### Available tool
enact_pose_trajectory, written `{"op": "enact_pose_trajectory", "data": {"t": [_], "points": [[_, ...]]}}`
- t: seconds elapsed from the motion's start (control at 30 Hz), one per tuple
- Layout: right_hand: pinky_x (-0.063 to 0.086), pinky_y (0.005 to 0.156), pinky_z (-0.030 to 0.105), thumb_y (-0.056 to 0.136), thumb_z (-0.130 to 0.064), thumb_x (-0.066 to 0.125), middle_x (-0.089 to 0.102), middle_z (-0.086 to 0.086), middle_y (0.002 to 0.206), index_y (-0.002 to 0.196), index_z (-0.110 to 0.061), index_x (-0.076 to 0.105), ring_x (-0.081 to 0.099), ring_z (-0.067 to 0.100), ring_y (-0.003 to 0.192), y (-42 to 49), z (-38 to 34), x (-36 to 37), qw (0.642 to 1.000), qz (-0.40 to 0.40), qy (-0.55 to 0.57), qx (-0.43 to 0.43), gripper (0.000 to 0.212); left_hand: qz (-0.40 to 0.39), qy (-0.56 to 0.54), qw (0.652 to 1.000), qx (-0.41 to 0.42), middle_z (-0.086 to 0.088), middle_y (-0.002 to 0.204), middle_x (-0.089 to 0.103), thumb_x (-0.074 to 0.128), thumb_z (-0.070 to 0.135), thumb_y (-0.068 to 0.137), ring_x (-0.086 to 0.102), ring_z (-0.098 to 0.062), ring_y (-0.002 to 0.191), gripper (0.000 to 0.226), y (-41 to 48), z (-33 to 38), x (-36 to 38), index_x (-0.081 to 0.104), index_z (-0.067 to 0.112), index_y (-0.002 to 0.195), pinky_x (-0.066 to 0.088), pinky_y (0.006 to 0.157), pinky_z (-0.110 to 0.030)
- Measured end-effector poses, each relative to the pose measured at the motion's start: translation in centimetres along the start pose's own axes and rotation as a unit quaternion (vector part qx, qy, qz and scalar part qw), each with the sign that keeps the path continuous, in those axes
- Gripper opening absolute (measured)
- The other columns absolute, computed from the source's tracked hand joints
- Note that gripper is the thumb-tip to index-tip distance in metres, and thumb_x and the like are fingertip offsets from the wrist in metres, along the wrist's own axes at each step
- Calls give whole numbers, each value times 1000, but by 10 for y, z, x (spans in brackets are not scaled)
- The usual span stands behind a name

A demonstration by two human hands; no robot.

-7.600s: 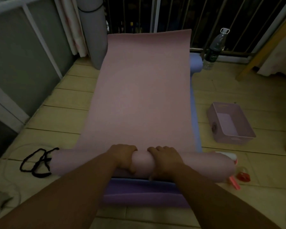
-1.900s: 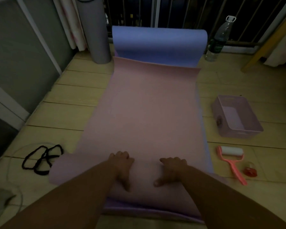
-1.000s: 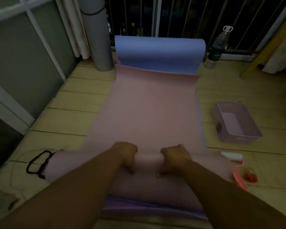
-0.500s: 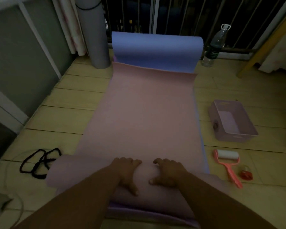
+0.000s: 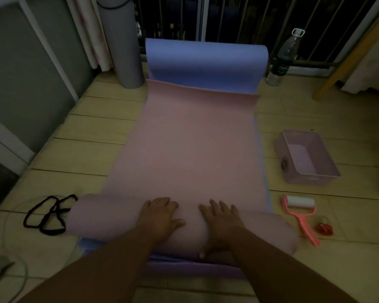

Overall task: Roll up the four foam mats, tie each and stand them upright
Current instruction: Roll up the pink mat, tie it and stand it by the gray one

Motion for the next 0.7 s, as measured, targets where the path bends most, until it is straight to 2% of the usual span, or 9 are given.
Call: {"op": "enact_pose_trajectory", "data": {"t": [0.07, 0.17, 0.27, 0.33, 0.4, 0.47, 0.53, 0.6, 0.7], "points": [[12, 117, 58, 59, -73, 75, 8, 12, 162, 155, -30, -6, 14, 37, 146, 2, -1, -3, 1000, 14, 5, 9, 133, -69, 22, 997, 32, 1, 163, 9, 35, 96, 59, 9, -19, 148, 120, -1, -3, 3, 12, 28, 155, 4, 118, -49], [36, 107, 44, 65, -62, 75, 43, 11, 143, 153, -28, 10, 45, 33, 127, 6, -2, -13, 999, 43, 30, 1, 115, -112, 64, 988, 81, -4, 164, -5, 65, 80, 62, 0, -24, 150, 129, -3, -7, 1, -9, 28, 154, 0, 119, -51], [46, 92, 35, 66, -55, 76, 61, 7, 124, 142, -32, 29, 59, 29, 108, 8, 4, -22, 996, 58, 63, -6, 92, -86, 91, 989, 84, -10, 158, 23, 74, 66, 66, 28, -28, 142, 122, 3, -7, -9, -2, 29, 155, 20, 117, -43], [43, 96, 36, 65, -61, 75, 59, 6, 129, 143, -34, 30, 57, 28, 112, 8, 7, -24, 997, 56, 56, -14, 94, -70, 102, 990, 72, -7, 142, 49, 77, 59, 66, 50, -27, 125, 110, 9, -2, -17, 14, 30, 152, 37, 105, -38], [32, 111, 42, 59, -72, 74, 43, 5, 148, 149, -37, 21, 45, 29, 129, 9, 9, -21, 998, 54, 43, -13, 110, -72, 103, 990, 64, -4, 129, 59, 79, 53, 65, 59, -25, 113, 98, 16, 2, -25, 27, 32, 145, 42, 95, -35], [29, 113, 45, 54, -74, 77, 34, 6, 154, 152, -39, 13, 39, 31, 135, 6, 12, -21, 997, 43, 61, -4, 122, -79, 92, 991, 63, -3, 126, 61, 80, 49, 66, 59, -24, 109, 88, 21, 6, -33, 35, 32, 140, 43, 90, -33], [41, 100, 39, 54, -70, 80, 50, 7, 142, 149, -38, 19, 52, 30, 123, 6, 15, -26, 995, 31, 90, 3, 117, -107, 62, 991, 58, -3, 128, 59, 83, 47, 64, 58, -24, 111, 88, 24, 7, -39, 38, 32, 138, 44, 89, -33], [44, 93, 36, 55, -70, 81, 55, 5, 135, 143, -36, 29, 56, 27, 115, 7, 18, -30, 994, 7, 105, -1, 107, -155, 26, 986, 53, -2, 133, 56, 86, 48, 61, 56, -24, 114, 94, 25, 8, -39, 35, 33, 139, 44, 90, -33], [38, 101, 39, 58, -74, 76, 50, 2, 142, 146, -36, 33, 51, 27, 122, 7, 14, -25, 998, -2, 66, -4, 105, -188, 20, 980, 58, -3, 147, 44, 83, 58, 61, 48, -26, 127, 106, 20, 8, -28, 23, 37, 146, 38, 103, -41]]}}
Point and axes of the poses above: each hand's wrist, its own y-axis towards the middle knuckle, its own x-axis out of the palm, z = x × y, the point moved 4 cm from there along y, towards the middle knuckle
